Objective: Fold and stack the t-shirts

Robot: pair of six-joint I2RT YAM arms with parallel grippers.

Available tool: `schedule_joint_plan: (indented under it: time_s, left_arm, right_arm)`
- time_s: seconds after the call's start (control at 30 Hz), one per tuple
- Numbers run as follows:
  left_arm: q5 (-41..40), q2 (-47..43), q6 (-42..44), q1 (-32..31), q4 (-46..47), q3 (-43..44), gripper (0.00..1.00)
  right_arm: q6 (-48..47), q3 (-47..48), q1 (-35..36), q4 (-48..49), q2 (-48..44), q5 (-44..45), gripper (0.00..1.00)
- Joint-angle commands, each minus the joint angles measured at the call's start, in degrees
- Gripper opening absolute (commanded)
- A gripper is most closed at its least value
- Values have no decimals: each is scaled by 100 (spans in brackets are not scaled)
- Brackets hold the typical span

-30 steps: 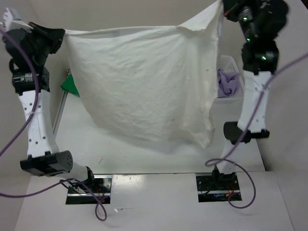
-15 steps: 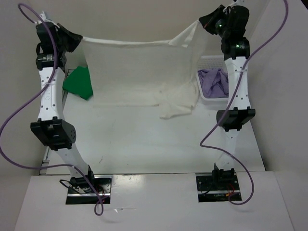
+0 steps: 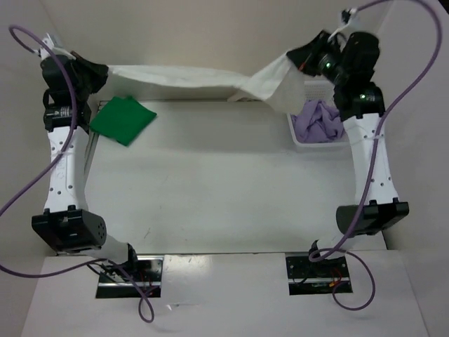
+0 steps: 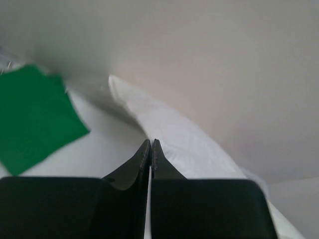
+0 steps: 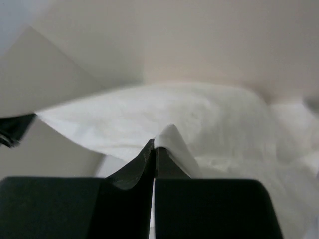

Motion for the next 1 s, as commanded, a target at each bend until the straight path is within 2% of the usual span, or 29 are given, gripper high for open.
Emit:
schedule_joint_plan:
  time_s: [0.0, 0.07, 0.1, 0.17, 0.27, 0.37, 0.57, 0.67, 0.83, 0.97]
  left_arm:
    - [-289, -448, 279, 34, 84, -1175, 0]
    - [-289, -642, 331, 34, 84, -2221, 0]
    - [-420, -817, 332, 34, 84, -2581, 0]
    - [-482, -1019, 332, 34, 84, -3563, 0]
    - [-597, -1187, 332, 86, -22, -4532, 0]
    - [-448, -1372, 280, 270, -136, -5044, 0]
    - [-307, -1538, 279, 710, -601, -5687, 0]
    - [-307, -1776, 410, 1007, -856, -5828, 0]
    - [-97, -1961, 490, 1079, -1506, -5670, 0]
    - [-43, -1820, 560, 1079, -1824, -5415, 0]
  right_arm:
    - [-247, -2682, 179, 72, -672, -239, 0]
    - [-325, -3680, 179, -130, -1156, -239, 0]
    - [-396, -4660, 179, -130, -1323, -239, 0]
    - [-396, -5797, 179, -270, -1762, -55, 0]
    - [-396, -6722, 179, -560, -2071, -54, 0]
    - [-317, -7217, 179, -938, -2203, 7, 0]
    - [-45, -7447, 179, -1895, -2370, 7, 0]
    - [-45, -7632, 179, -2534, -2816, -54, 0]
    - [287, -7413, 811, -3144, -3204, 201, 0]
    - [429, -7210, 812, -3777, -3733, 192, 0]
